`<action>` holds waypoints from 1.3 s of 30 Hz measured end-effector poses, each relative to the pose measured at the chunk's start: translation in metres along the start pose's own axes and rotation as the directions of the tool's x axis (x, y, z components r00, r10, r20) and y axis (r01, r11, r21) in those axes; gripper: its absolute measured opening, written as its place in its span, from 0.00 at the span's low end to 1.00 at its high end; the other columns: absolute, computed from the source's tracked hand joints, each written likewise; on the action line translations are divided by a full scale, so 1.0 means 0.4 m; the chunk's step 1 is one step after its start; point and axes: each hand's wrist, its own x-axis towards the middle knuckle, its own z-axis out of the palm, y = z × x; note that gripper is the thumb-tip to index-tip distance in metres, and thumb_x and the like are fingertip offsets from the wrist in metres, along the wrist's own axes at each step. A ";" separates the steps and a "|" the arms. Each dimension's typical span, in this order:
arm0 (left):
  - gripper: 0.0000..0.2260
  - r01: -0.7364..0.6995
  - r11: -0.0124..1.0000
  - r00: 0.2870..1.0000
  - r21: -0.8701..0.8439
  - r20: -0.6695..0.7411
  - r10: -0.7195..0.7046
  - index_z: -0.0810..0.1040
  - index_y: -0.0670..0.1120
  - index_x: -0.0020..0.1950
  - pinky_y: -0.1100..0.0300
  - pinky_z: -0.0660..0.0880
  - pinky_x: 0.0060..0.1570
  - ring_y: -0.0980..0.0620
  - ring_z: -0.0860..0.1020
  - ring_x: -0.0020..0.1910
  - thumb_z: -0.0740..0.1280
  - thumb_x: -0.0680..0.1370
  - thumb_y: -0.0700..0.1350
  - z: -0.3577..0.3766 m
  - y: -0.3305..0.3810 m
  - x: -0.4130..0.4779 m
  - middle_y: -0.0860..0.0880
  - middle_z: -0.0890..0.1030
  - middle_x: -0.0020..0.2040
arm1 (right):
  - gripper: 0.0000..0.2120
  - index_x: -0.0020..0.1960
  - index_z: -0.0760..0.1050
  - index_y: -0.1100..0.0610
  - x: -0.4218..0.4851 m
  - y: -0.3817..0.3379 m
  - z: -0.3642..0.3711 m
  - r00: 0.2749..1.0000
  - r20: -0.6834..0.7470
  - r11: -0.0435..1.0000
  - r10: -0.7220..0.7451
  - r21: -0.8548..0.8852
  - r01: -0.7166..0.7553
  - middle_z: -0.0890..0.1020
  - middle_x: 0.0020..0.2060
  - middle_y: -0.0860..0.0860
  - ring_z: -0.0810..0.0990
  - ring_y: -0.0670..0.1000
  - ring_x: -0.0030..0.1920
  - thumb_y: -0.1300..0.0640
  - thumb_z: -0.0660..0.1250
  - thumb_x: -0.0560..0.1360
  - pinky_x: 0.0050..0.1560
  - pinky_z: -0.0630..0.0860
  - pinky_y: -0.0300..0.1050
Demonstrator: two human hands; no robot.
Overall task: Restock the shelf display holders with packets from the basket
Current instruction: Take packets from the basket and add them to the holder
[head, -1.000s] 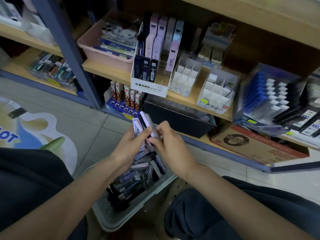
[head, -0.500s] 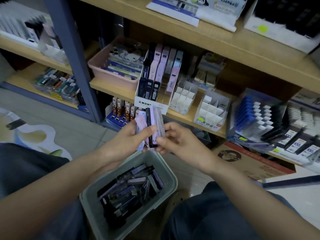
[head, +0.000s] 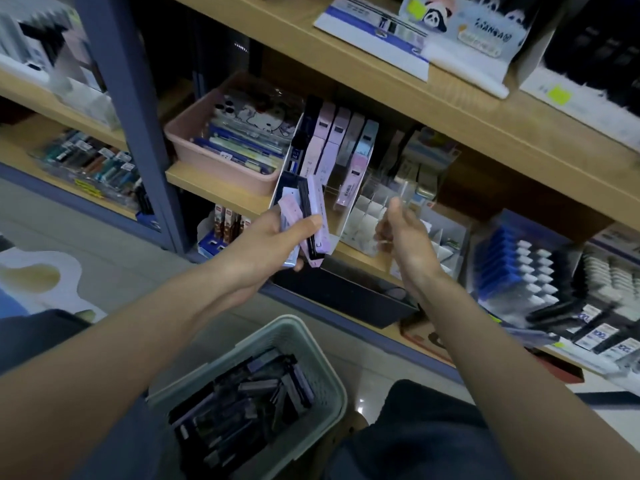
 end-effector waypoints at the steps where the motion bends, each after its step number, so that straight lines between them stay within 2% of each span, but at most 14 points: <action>1: 0.05 -0.001 1.000 1.000 -0.007 -0.002 0.001 0.74 0.47 0.50 0.67 0.71 0.30 0.60 0.75 0.30 0.59 0.80 0.45 0.003 0.000 0.012 0.50 0.78 0.40 | 0.13 0.43 0.69 0.55 0.026 0.007 -0.001 0.999 -0.035 0.999 -0.014 0.033 0.016 0.73 0.34 0.48 0.71 0.45 0.35 0.50 0.53 0.82 0.40 0.70 0.37; 4: 0.05 0.011 1.000 1.000 -0.023 -0.004 -0.011 0.74 0.49 0.53 0.67 0.73 0.33 0.61 0.76 0.32 0.60 0.80 0.46 0.009 0.002 0.041 0.51 0.79 0.41 | 0.09 0.50 0.70 0.58 0.094 0.028 -0.001 0.990 -0.142 0.997 -0.022 0.064 0.031 0.74 0.34 0.49 0.71 0.44 0.33 0.56 0.54 0.82 0.35 0.70 0.34; 8: 0.07 0.024 0.999 1.000 -0.028 0.020 -0.023 0.74 0.45 0.54 0.68 0.71 0.31 0.62 0.75 0.27 0.59 0.81 0.46 0.021 0.005 0.072 0.50 0.78 0.37 | 0.17 0.41 0.68 0.54 0.152 0.042 -0.004 0.980 -0.199 0.996 0.006 0.085 0.011 0.71 0.29 0.49 0.69 0.46 0.29 0.47 0.49 0.82 0.31 0.68 0.38; 11: 0.09 0.032 0.999 0.999 -0.011 0.036 -0.032 0.74 0.45 0.57 0.68 0.72 0.32 0.62 0.75 0.28 0.59 0.81 0.46 0.029 0.005 0.098 0.50 0.79 0.39 | 0.12 0.45 0.71 0.57 0.195 0.047 -0.006 0.961 -0.275 0.994 -0.014 0.104 0.044 0.75 0.36 0.49 0.74 0.46 0.37 0.54 0.53 0.82 0.39 0.71 0.36; 13: 0.11 0.041 0.999 0.998 0.005 0.049 -0.042 0.73 0.43 0.59 0.68 0.72 0.32 0.62 0.74 0.27 0.58 0.81 0.46 0.032 0.004 0.112 0.49 0.78 0.39 | 0.08 0.47 0.72 0.61 0.219 0.044 -0.013 0.935 -0.347 0.997 -0.068 0.019 0.080 0.73 0.38 0.51 0.72 0.47 0.42 0.61 0.56 0.81 0.44 0.69 0.34; 15: 0.11 0.048 0.999 0.997 0.023 0.055 -0.049 0.73 0.43 0.59 0.69 0.72 0.32 0.63 0.74 0.26 0.58 0.81 0.46 0.035 0.003 0.119 0.50 0.78 0.39 | 0.06 0.44 0.69 0.58 0.237 0.038 -0.023 0.911 -0.382 0.988 -0.155 -0.080 0.135 0.72 0.42 0.55 0.70 0.50 0.45 0.64 0.58 0.80 0.49 0.67 0.37; 18: 0.10 0.054 0.998 0.997 0.032 0.059 -0.056 0.73 0.45 0.59 0.71 0.72 0.30 0.64 0.74 0.26 0.58 0.81 0.46 0.036 0.004 0.124 0.51 0.78 0.39 | 0.07 0.47 0.65 0.56 0.241 0.023 -0.028 0.908 -0.370 0.978 -0.196 -0.139 0.155 0.74 0.46 0.51 0.73 0.46 0.49 0.62 0.63 0.78 0.52 0.70 0.37; 21: 0.10 0.059 0.997 0.996 0.046 0.064 -0.062 0.73 0.45 0.60 0.71 0.72 0.31 0.64 0.74 0.26 0.58 0.81 0.46 0.033 0.004 0.126 0.51 0.78 0.41 | 0.08 0.44 0.66 0.55 0.248 0.025 -0.029 0.906 -0.320 0.948 -0.276 -0.246 0.202 0.75 0.41 0.46 0.75 0.44 0.47 0.64 0.65 0.77 0.49 0.74 0.33; 23: 0.11 0.055 0.997 0.996 0.054 0.069 -0.059 0.73 0.44 0.61 0.71 0.71 0.31 0.64 0.74 0.26 0.58 0.81 0.46 0.030 0.006 0.126 0.50 0.79 0.41 | 0.06 0.53 0.70 0.59 0.256 0.038 -0.028 0.910 -0.267 0.902 -0.315 -0.384 0.200 0.75 0.45 0.47 0.75 0.46 0.48 0.63 0.64 0.77 0.47 0.70 0.31; 25: 0.12 0.044 0.997 0.996 0.058 0.073 -0.048 0.72 0.43 0.61 0.70 0.71 0.31 0.63 0.74 0.26 0.58 0.81 0.46 0.027 0.008 0.125 0.49 0.79 0.40 | 0.10 0.59 0.70 0.62 0.266 0.053 -0.029 0.908 -0.202 0.830 -0.367 -0.512 0.222 0.75 0.48 0.50 0.72 0.47 0.49 0.62 0.61 0.79 0.46 0.64 0.32; 29: 0.10 0.032 0.998 0.997 0.058 0.070 -0.036 0.72 0.44 0.59 0.70 0.71 0.30 0.63 0.74 0.25 0.59 0.81 0.46 0.024 0.016 0.125 0.52 0.77 0.38 | 0.10 0.56 0.76 0.62 0.285 0.069 -0.031 0.904 -0.109 0.693 -0.413 -0.683 0.233 0.73 0.55 0.58 0.71 0.49 0.50 0.61 0.58 0.80 0.47 0.61 0.33; 33: 0.12 0.021 0.997 0.996 0.069 0.082 -0.027 0.72 0.44 0.62 0.70 0.71 0.31 0.64 0.74 0.26 0.59 0.80 0.47 0.026 0.016 0.128 0.50 0.78 0.41 | 0.10 0.56 0.77 0.60 0.296 0.075 -0.028 0.908 -0.122 0.683 -0.402 -0.700 0.208 0.73 0.57 0.57 0.74 0.54 0.57 0.64 0.61 0.78 0.53 0.65 0.32; 37: 0.11 0.002 0.997 0.995 0.082 0.099 -0.010 0.72 0.44 0.61 0.69 0.72 0.31 0.63 0.74 0.26 0.59 0.80 0.46 0.032 0.011 0.131 0.50 0.78 0.41 | 0.11 0.58 0.75 0.55 0.299 0.064 -0.026 0.895 -0.200 0.633 -0.399 -0.766 0.111 0.73 0.58 0.56 0.72 0.56 0.60 0.61 0.64 0.76 0.59 0.69 0.47; 39: 0.11 0.001 0.996 0.995 0.089 0.096 -0.010 0.72 0.44 0.60 0.69 0.72 0.31 0.64 0.74 0.26 0.59 0.80 0.46 0.033 0.009 0.132 0.50 0.78 0.41 | 0.13 0.60 0.73 0.55 0.286 0.060 -0.020 0.886 -0.231 0.657 -0.403 -0.747 0.104 0.73 0.58 0.57 0.73 0.55 0.59 0.61 0.64 0.76 0.57 0.70 0.47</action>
